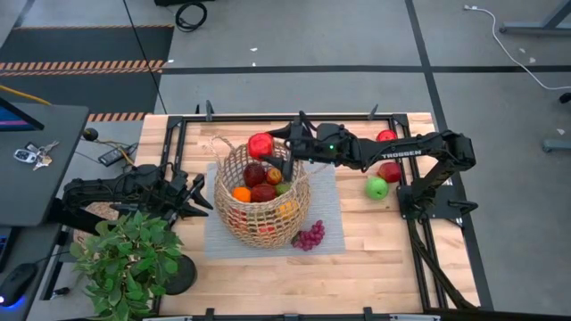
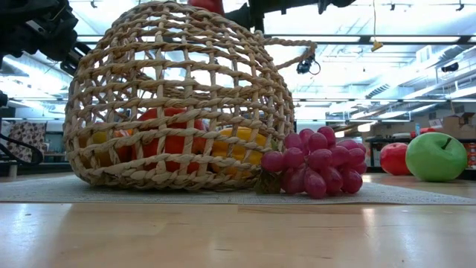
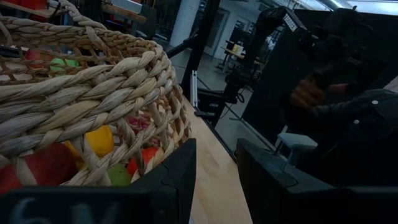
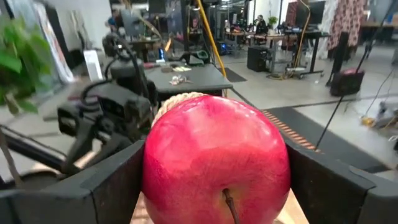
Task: Build produce basket
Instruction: Put the top red apple into the brown basket
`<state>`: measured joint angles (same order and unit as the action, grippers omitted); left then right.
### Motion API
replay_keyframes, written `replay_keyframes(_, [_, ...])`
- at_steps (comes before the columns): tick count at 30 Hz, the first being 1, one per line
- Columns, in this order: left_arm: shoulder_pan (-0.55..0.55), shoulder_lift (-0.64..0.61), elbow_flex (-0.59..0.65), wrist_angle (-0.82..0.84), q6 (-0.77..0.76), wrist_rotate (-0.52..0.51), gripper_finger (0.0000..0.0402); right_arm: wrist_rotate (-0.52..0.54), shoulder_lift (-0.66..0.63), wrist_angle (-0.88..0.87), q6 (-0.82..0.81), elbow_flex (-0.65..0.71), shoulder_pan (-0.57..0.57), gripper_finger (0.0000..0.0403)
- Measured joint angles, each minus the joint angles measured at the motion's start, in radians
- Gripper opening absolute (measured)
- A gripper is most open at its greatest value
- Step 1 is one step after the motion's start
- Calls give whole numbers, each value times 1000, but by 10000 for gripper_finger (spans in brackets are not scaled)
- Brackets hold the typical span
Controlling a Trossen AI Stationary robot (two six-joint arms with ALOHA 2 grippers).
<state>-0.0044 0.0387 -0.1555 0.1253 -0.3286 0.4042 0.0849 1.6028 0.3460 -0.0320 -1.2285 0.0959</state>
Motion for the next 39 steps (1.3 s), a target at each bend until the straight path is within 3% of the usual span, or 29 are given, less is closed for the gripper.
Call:
replay_keyframes(15, [0, 0, 0, 0, 0, 0, 121, -1, 0, -135, 9, 0, -4, 362])
replay_keyframes(22, [0, 0, 0, 0, 0, 0, 121, -1, 77, -151, -36, -20, -4, 362])
replay_keyframes(33, [0, 0, 0, 1, 0, 0, 121, 0, 338, -484, 32, -363, 5, 362])
replay_keyframes(39, [0, 0, 0, 0, 0, 0, 121, -2, 445, -503, 113, -433, 2, 362])
